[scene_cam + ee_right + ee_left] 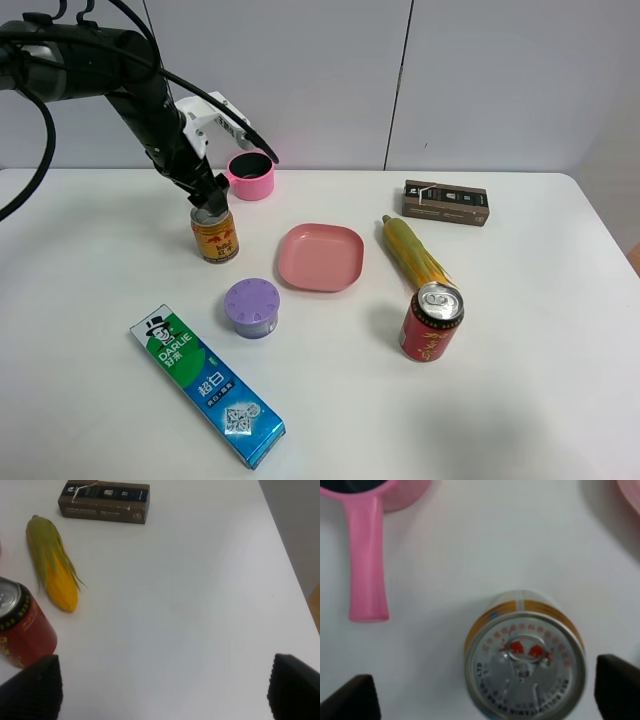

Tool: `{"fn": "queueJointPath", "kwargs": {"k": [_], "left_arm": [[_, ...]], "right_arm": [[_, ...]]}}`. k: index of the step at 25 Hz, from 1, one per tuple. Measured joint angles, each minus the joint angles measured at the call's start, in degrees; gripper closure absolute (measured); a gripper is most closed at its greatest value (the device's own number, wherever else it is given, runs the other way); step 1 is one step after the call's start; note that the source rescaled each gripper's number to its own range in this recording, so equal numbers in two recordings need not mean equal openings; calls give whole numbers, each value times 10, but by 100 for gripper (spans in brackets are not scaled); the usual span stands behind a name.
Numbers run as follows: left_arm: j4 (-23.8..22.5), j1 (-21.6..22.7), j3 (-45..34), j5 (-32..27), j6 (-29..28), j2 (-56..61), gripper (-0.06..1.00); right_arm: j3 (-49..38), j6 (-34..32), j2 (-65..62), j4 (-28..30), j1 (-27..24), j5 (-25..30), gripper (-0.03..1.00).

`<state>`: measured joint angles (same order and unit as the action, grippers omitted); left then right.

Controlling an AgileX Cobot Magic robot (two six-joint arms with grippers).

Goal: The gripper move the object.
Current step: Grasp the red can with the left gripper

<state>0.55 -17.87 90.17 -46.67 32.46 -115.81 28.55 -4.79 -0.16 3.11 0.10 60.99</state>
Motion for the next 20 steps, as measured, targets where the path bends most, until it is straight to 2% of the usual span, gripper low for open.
{"fn": "queueJointPath", "kwargs": {"k": [8,20], "left_arm": [[21,-1,1,-11,0,-9,0],[20,-1,1,0,0,-63,0]], "right_arm": [[0,0,0,0,0,0,-3],[0,0,0,0,0,0,-3]]}}
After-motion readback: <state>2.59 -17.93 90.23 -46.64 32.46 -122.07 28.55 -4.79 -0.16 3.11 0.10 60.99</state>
